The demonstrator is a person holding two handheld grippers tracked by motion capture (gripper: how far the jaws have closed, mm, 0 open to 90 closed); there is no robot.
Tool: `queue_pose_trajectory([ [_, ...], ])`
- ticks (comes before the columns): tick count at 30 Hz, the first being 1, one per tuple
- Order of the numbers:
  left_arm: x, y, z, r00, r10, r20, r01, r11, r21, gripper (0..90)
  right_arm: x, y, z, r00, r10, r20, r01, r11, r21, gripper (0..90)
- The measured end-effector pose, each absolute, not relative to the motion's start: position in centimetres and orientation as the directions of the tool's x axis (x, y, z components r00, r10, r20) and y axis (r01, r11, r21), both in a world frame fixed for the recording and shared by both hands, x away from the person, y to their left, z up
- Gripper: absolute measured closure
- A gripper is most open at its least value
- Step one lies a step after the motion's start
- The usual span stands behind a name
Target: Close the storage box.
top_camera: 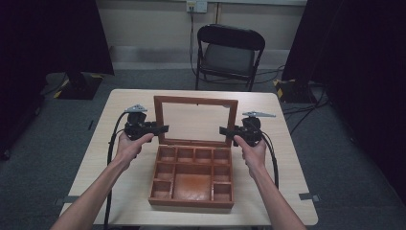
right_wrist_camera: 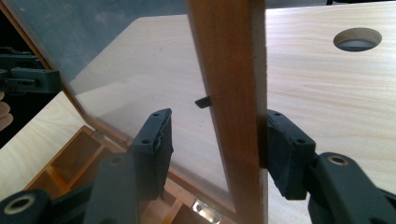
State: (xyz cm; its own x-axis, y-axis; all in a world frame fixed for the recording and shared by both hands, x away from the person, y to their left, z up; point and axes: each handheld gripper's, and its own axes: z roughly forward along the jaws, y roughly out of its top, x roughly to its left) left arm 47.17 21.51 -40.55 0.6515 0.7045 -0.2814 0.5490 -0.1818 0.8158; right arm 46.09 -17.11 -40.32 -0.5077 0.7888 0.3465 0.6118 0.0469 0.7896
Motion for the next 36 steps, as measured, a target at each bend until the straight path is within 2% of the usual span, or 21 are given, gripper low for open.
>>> queue_pose_trajectory([
  [18, 45.6, 21.8, -40.1, 0.688, 0.679, -0.257, 0.516, -0.208, 0.831, 53.4, 44.0, -17.6, -39.7, -0.52, 0.788, 0.33, 0.598, 0.061, 0.799, 46.4],
  [27, 45.1, 22.7, -40.3, 0.673, 0.691, -0.264, 0.521, -0.189, 0.832, 55.2, 44.4, -16.7, -39.7, -0.52, 0.793, 0.318, 0.589, 0.063, 0.806, 46.1],
  [36, 44.2, 22.8, -40.0, 0.687, 0.681, -0.254, 0.514, -0.207, 0.833, 54.6, 43.7, -16.7, -39.5, -0.53, 0.783, 0.326, 0.594, 0.069, 0.801, 42.9],
])
